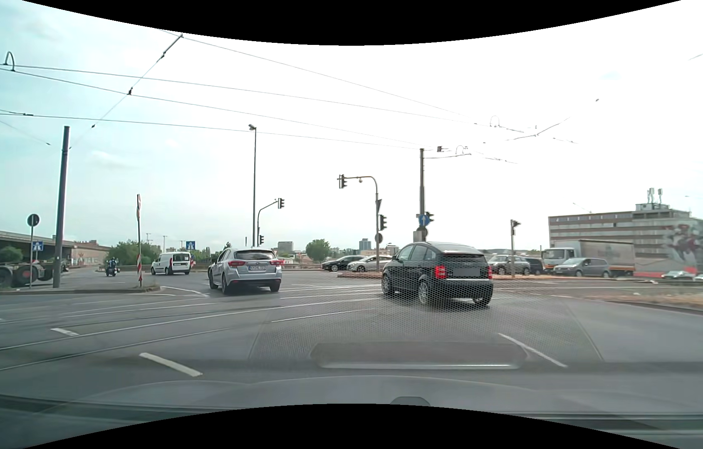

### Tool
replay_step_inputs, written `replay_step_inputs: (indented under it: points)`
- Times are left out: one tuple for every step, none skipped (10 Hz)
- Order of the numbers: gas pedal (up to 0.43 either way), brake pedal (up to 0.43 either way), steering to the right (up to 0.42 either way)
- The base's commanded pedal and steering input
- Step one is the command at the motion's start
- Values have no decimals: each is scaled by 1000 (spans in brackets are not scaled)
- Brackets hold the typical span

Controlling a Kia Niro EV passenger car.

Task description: Follow the waypoints while adhering to traffic rules and regulations

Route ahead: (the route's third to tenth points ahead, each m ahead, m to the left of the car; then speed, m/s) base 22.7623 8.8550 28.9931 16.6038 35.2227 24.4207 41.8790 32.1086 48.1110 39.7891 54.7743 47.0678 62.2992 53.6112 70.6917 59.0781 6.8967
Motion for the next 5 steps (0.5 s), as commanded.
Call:
replay_step_inputs:
  points:
    - [0,0,-174]
    - [0,0,-177]
    - [0,0,-177]
    - [0,0,-179]
    - [0,0,-182]
